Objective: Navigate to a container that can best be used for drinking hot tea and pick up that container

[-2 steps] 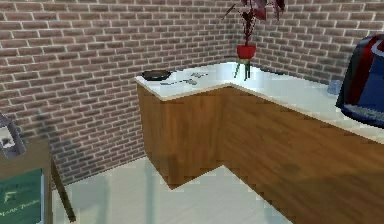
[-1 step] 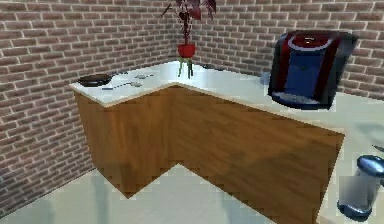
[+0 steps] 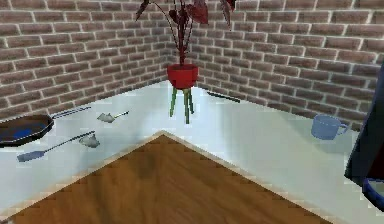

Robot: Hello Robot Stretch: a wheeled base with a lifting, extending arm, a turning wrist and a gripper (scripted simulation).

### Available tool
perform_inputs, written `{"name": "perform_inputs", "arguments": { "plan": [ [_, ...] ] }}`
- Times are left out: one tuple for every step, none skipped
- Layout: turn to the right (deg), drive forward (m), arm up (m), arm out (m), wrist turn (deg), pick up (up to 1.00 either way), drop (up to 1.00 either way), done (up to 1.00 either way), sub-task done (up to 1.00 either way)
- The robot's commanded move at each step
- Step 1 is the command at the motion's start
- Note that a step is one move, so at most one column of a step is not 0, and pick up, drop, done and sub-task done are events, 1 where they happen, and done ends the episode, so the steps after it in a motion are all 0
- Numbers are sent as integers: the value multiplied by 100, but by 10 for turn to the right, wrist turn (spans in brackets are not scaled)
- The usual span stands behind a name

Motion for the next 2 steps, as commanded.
{"name": "perform_inputs", "arguments": {
  "plan": [
    [-450, 0, 0, 0, 0, 0, 0, 0, 0],
    [450, 0, 0, 0, 0, 0, 0, 0, 0]
  ]
}}
